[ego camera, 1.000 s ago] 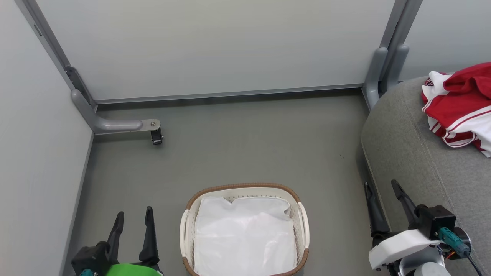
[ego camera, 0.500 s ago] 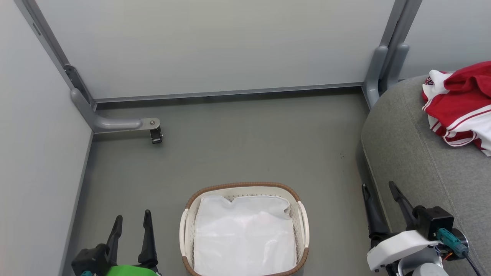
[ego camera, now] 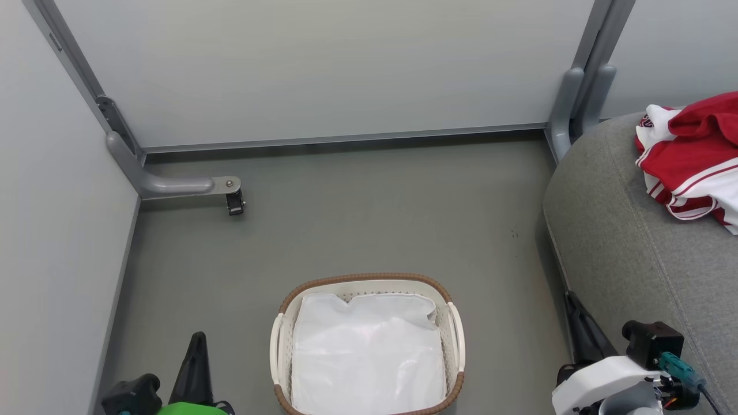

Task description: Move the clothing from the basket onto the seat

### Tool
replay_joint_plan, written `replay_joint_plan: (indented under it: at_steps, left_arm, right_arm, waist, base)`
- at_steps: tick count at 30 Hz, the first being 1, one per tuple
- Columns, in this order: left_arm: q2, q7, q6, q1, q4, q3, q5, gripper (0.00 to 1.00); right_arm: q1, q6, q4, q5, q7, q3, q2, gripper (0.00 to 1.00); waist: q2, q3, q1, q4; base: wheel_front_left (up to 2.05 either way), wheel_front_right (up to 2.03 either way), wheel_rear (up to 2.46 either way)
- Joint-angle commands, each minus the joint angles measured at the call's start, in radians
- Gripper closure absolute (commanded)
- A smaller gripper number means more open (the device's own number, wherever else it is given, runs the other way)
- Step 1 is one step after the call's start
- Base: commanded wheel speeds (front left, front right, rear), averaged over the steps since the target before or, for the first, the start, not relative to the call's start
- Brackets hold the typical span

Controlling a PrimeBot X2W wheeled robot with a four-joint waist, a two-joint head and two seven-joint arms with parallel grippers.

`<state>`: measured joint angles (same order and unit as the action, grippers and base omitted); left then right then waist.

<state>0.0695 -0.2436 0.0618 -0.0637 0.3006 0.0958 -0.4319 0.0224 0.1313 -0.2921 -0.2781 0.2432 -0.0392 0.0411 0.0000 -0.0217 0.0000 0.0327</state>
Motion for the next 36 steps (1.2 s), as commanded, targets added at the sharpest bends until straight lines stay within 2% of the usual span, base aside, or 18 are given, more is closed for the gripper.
replay_joint_plan:
  at_steps: [1,17,36]
  left_arm:
    - [-0.001,0.011,0.006,0.016,-0.013,-0.013,-0.043,1.0]
    - [-0.005,0.083,0.019,0.051,-0.024,-0.055,-0.283,1.0]
    - [-0.008,0.155,0.033,0.086,-0.034,-0.095,-0.518,1.0]
  right_arm:
    - [0.014,0.0,0.016,-0.052,-0.011,0.008,0.003,1.0]
    - [0.031,0.0,0.024,-0.325,-0.082,0.037,0.007,1.0]
    - [0.047,0.0,0.032,-0.591,-0.153,0.065,0.01,1.0]
  waist:
    - [0.0,0.0,0.0,-0.001]
    - [0.0,0.003,0.0,-0.005]
    - [0.0,0.006,0.0,-0.01]
  base:
    - [0.0,0.0,0.0]
    - [0.0,0.0,0.0]
    - [0.0,0.0,0.0]
